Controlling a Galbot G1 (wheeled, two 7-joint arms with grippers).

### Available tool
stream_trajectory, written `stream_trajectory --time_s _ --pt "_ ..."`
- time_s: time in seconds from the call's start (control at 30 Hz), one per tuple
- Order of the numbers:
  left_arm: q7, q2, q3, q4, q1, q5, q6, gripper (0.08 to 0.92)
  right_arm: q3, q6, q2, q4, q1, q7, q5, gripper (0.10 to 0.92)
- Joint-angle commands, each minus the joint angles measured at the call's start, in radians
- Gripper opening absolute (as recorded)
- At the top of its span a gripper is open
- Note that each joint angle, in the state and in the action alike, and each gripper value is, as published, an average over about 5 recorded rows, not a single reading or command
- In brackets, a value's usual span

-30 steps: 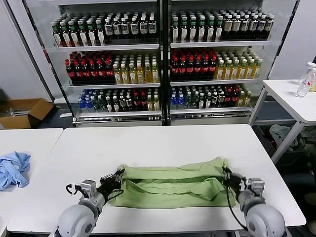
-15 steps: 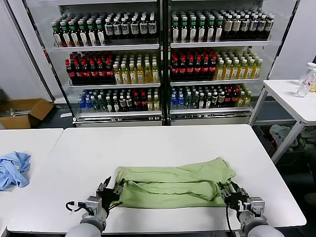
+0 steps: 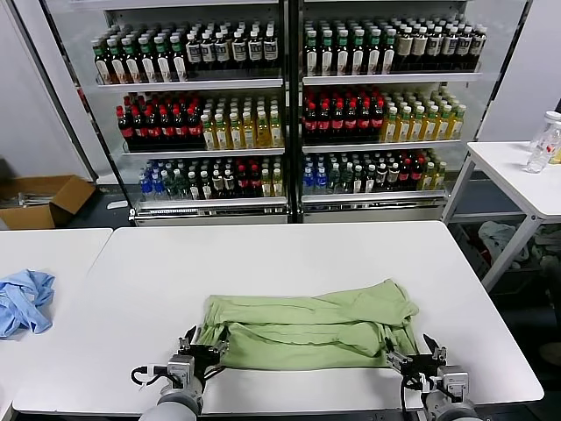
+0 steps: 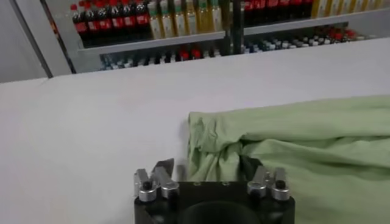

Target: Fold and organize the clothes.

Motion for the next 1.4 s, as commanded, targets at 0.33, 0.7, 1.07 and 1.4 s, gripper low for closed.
stream_trajectory --time_s 0.33,0.7,1.07,1.4 --pt "0.024 0.003 -0.047 0.072 -0.056 -0.226 -0.016 0.373 0.029 0.003 0.003 0.039 -0.051 0.004 -0.023 0.823" --pt "0.022 0.156 -0.311 0.060 -0.019 -0.383 -0.047 0.103 0.059 0.005 -0.009 0.053 -0.054 0.008 0.009 0.823" --pt "0.068 0.237 -0.519 -0.007 0.061 -0.435 -0.027 0.095 0.028 0.004 -0.006 0.039 -0.024 0.010 0.014 0.823" --pt "0.109 0.200 -0.505 -0.092 0.053 -0.490 -0.022 0.241 0.033 0.004 -0.022 0.016 -0.014 0.007 0.027 0.823"
